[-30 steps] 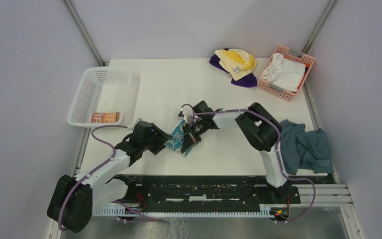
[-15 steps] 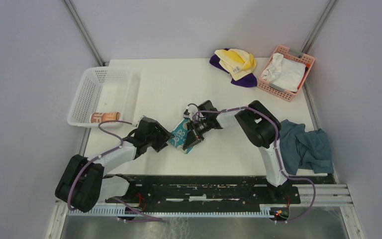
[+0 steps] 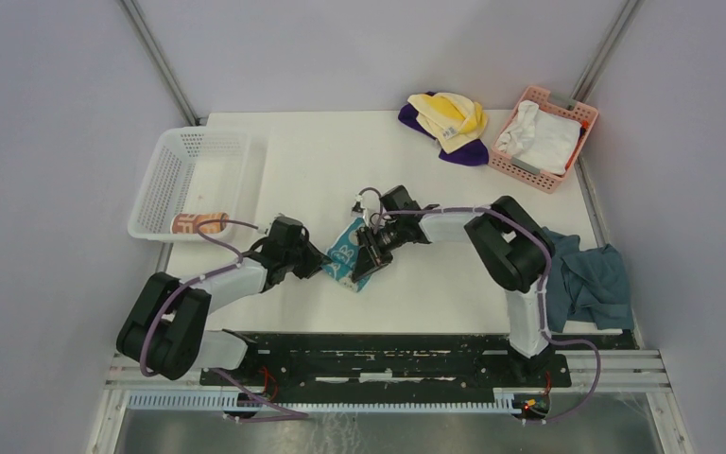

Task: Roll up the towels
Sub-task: Roll the towel at the center of the board.

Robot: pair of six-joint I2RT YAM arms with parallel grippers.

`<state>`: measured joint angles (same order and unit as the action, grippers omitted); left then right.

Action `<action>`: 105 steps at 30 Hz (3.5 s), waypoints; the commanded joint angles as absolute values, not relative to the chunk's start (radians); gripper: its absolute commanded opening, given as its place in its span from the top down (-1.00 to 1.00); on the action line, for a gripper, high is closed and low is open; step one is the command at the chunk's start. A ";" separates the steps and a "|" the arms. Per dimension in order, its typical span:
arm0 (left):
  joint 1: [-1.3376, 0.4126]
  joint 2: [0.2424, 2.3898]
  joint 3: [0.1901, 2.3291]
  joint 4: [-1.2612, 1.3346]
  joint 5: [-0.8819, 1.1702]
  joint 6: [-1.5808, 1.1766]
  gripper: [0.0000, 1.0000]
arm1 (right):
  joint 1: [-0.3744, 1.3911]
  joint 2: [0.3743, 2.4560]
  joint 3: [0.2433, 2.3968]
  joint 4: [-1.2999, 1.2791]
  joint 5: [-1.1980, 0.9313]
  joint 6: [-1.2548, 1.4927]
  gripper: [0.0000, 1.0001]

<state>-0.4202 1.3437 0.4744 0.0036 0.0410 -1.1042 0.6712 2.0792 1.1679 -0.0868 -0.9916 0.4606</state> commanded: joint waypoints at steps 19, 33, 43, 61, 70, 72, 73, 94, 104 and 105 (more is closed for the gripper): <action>-0.426 1.301 0.558 -0.167 0.012 -1.104 0.50 | 1.069 1.738 1.121 -0.184 -0.009 0.000 -0.25; -0.441 1.311 0.521 -0.095 0.015 -1.178 0.51 | 1.225 1.916 1.170 -0.204 0.289 -0.072 -0.08; -0.446 1.238 0.437 -0.051 0.023 -1.238 0.51 | 1.227 1.941 1.150 -0.214 0.466 -0.038 0.37; -0.444 1.041 0.359 -0.065 -0.040 -1.260 -0.28 | 0.841 1.997 1.262 -0.318 -0.868 0.074 0.99; -0.443 0.913 0.285 -0.035 -0.013 -1.283 -0.41 | 0.747 2.159 1.323 -0.195 -1.113 0.343 0.99; -0.444 0.907 0.267 -0.023 0.000 -1.288 -0.41 | 0.726 2.186 1.324 -0.162 -1.135 0.400 0.99; -0.443 0.907 0.260 -0.016 0.006 -1.290 -0.41 | 0.717 2.196 1.325 -0.157 -1.131 0.421 0.99; -0.440 1.117 0.257 0.114 0.030 -1.278 -0.25 | 0.651 2.277 1.372 -0.345 -1.012 0.385 0.92; -0.442 1.211 0.258 0.088 0.003 -1.264 -0.03 | 0.669 1.992 1.292 -0.362 -0.747 0.245 0.21; -0.441 1.221 0.260 0.090 0.003 -1.263 -0.03 | 0.678 1.952 1.279 -0.362 -0.708 0.218 0.16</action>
<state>-0.4400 1.1721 0.2646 0.1688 0.0360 -1.2598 0.6605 2.1132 1.3136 -0.3550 -0.9226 0.3416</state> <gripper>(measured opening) 0.517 0.377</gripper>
